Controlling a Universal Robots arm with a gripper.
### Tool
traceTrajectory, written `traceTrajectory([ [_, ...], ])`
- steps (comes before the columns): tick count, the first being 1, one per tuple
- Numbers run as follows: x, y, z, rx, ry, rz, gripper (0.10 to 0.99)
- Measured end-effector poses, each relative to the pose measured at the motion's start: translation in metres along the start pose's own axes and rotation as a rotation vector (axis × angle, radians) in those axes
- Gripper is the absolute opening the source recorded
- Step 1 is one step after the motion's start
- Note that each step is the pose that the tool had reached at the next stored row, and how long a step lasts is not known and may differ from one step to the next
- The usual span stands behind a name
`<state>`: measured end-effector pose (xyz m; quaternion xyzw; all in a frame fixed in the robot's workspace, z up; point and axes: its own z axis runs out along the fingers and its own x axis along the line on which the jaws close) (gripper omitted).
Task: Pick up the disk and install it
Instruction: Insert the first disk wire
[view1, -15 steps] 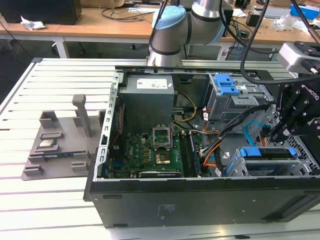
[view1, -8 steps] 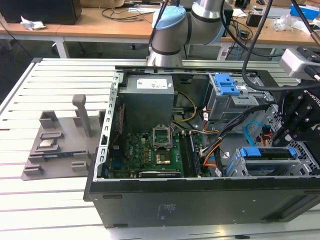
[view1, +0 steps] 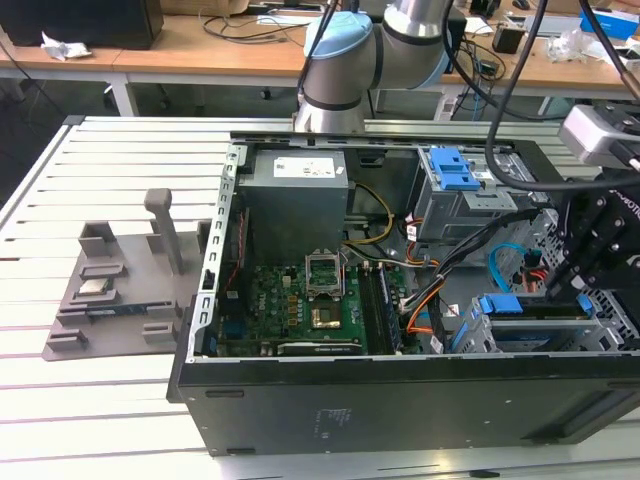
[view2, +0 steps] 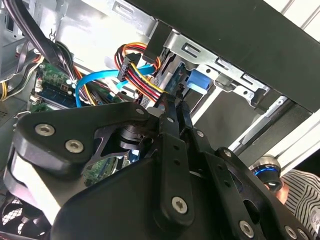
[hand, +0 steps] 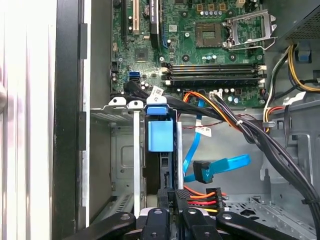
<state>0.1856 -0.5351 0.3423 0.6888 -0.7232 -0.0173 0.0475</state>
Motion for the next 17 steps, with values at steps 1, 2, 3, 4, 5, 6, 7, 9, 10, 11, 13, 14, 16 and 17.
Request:
traceTrajectory([
  [1,0.0002,-0.0006,0.0007,0.0,0.0004,0.0,0.169],
  [2,0.0003,-0.0011,0.0013,0.0,0.0005,0.0,0.169],
  [3,0.0002,-0.0015,0.0014,0.0,0.0005,0.0,0.169],
  [4,0.0002,-0.0016,0.0015,0.0,0.0005,0.0,0.169],
  [5,0.0002,-0.0017,0.0015,0.0,0.0004,0.0,0.169],
  [6,0.0002,-0.0019,0.0015,0.0,0.0003,0.0,0.169],
  [7,0.0002,-0.0021,0.0014,0.0,0.0004,0.0,0.169],
  [9,0.0,-0.0027,0.0016,0.0,-0.0001,0.0,0.169],
  [10,-0.0001,-0.0028,0.0015,0.0,0.0001,0.0,0.169],
  [11,-0.0002,-0.0028,0.0013,0.0,0.0004,0.0,0.169],
  [13,-0.0003,-0.0028,0.0013,0.0,0.0006,0.0,0.169],
  [14,-0.0005,-0.0029,0.002,0.0,0.0005,0.0,0.169],
  [16,-0.0005,-0.003,0.0032,0.0,0.0004,0.0,0.169],
  [17,-0.0005,-0.0031,0.0042,0.0,0.0006,0.0,0.169],
])
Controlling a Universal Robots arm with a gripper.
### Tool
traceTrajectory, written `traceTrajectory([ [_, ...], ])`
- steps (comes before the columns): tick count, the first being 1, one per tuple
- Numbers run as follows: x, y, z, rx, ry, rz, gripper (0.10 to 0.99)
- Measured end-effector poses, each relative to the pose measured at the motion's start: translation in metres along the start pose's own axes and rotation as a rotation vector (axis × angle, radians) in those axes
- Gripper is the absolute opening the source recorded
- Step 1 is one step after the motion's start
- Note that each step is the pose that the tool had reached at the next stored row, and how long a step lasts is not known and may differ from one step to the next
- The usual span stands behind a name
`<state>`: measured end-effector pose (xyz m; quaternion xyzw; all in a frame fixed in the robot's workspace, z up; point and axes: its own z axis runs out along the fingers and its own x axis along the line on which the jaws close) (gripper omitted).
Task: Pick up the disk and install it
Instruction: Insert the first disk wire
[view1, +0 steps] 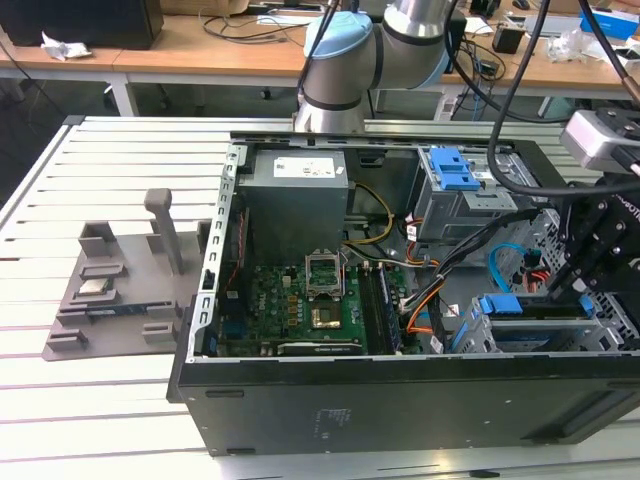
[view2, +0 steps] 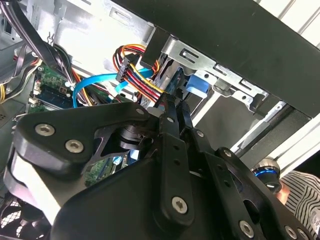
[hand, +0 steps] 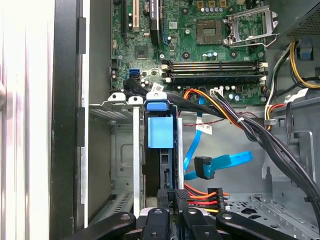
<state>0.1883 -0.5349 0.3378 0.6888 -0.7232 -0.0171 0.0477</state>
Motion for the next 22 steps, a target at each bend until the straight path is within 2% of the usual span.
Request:
traceTrajectory([
  [4,-0.0002,-0.0003,0.0037,0.0,0.001,0.0,0.169],
  [8,-0.0001,-0.0004,0.0042,0.0,0.0002,0.0,0.169],
  [9,-0.0001,-0.0005,0.0052,0.0,-0.0025,0.0,0.169],
  [10,0.0,-0.0005,0.0052,0.0,-0.0018,0.0,0.176],
  [11,-0.0001,-0.0004,0.0048,0.0,-0.0011,0.0,0.239],
  [20,-0.0001,0.0022,-0.0229,0.0,-0.0002,0.0,0.239],
  [22,-0.0022,0.0028,-0.0282,0.0,-0.0001,0.0,0.239],
])
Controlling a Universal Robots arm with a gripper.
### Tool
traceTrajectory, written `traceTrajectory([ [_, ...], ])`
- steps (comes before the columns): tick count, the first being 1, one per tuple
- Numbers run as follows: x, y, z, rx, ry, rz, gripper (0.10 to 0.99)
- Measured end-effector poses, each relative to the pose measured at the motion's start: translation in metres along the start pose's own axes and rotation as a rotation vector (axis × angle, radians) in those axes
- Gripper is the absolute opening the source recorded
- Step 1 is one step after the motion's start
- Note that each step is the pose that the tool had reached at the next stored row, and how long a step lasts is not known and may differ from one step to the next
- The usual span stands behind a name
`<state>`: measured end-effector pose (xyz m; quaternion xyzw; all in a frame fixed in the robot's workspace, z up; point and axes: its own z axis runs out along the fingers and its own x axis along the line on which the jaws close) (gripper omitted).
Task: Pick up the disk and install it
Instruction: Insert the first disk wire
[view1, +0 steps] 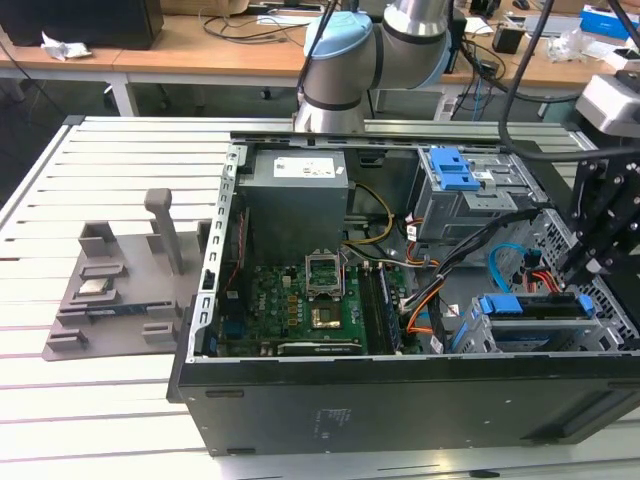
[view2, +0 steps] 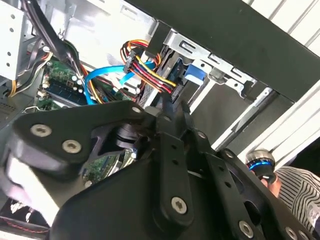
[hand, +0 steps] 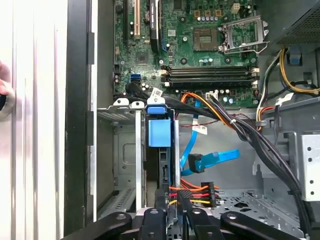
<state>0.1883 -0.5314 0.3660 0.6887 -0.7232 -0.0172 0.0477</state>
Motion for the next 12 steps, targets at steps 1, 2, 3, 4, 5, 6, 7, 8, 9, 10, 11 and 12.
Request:
traceTrajectory([
  [1,-0.0005,0.0002,-0.002,0.0,0.0001,0.0,0.161],
  [2,-0.0008,0.0005,-0.0041,0.0,0.0,0.0,0.106],
  [3,-0.001,0.0006,-0.0062,0.0,0.0001,0.0,0.106],
  [4,-0.001,0.0008,-0.0082,0.0,0.0,0.0,0.106],
  [5,-0.0009,0.001,-0.0102,0.0,0.0001,0.0,0.106],
  [6,-0.0009,0.0011,-0.0119,0.0,-0.0001,0.0,0.106],
  [7,-0.0008,0.0014,-0.0145,0.0,0.0,0.0,0.106],
  [8,-0.0007,0.0015,-0.0159,0.0,0.0,0.0,0.106],
  [9,-0.0006,0.0016,-0.0172,0.0,-0.0001,0.0,0.106],
  [10,-0.0007,0.0016,-0.0173,0.0,-0.0004,0.0,0.106],
  [11,-0.0007,0.0017,-0.0176,0.0,0.0001,0.0,0.106],
  [12,-0.0006,0.0017,-0.0176,0.0,0.0,0.0,0.106],
])
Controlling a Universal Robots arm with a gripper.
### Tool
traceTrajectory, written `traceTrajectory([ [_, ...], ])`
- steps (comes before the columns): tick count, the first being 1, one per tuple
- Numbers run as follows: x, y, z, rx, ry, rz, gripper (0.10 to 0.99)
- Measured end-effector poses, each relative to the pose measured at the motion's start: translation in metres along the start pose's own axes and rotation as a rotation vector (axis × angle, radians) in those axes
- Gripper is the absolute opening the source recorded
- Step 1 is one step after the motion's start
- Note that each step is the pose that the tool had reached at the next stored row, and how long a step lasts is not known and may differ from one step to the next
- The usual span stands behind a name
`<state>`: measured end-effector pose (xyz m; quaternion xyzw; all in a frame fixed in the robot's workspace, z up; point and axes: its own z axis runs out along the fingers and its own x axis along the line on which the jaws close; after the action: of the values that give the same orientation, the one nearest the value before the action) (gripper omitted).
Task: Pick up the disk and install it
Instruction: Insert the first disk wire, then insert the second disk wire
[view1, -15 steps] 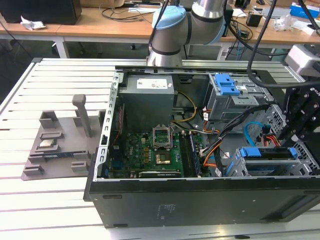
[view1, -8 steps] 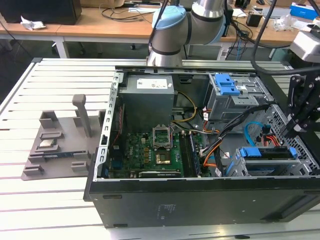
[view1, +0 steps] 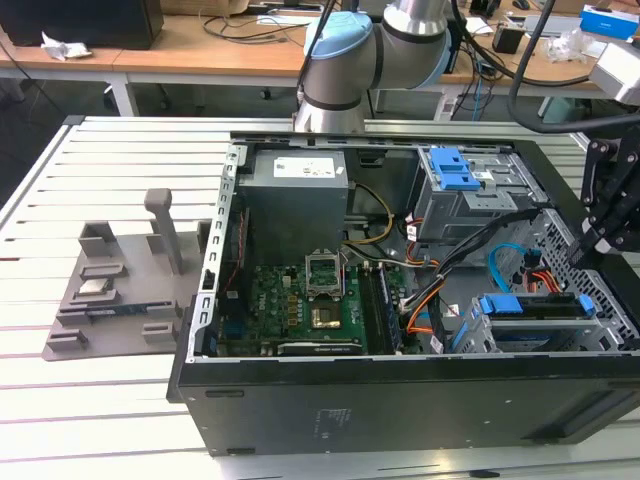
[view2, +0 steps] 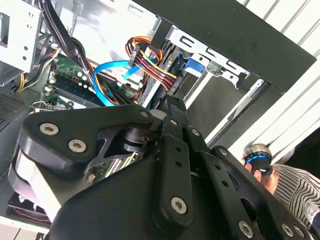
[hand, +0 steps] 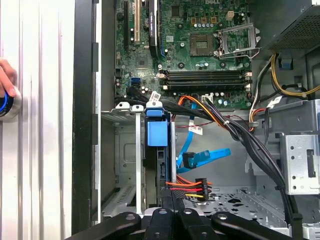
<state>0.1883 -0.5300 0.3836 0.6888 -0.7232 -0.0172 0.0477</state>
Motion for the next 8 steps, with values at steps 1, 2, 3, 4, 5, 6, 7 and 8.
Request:
traceTrajectory([
  [1,0.0,0.0,-0.0001,0.0,0.0,0.0,0.106],
  [2,0.0,0.0,-0.0003,0.0,0.0,0.0,0.106],
  [3,0.0,0.0,-0.0003,0.0,0.0,0.0,0.106],
  [4,0.0,0.0,-0.0004,0.0,0.0,0.0,0.106],
  [5,0.0,0.0,-0.0004,0.0,0.0,0.0,0.106],
  [6,0.0,0.0,-0.0004,0.0,-0.0001,0.0,0.106],
  [7,0.0,0.0,-0.0005,0.0,0.0,0.0,0.106],
  [8,0.0,0.0,-0.0006,0.0,0.0,0.0,0.106],
])
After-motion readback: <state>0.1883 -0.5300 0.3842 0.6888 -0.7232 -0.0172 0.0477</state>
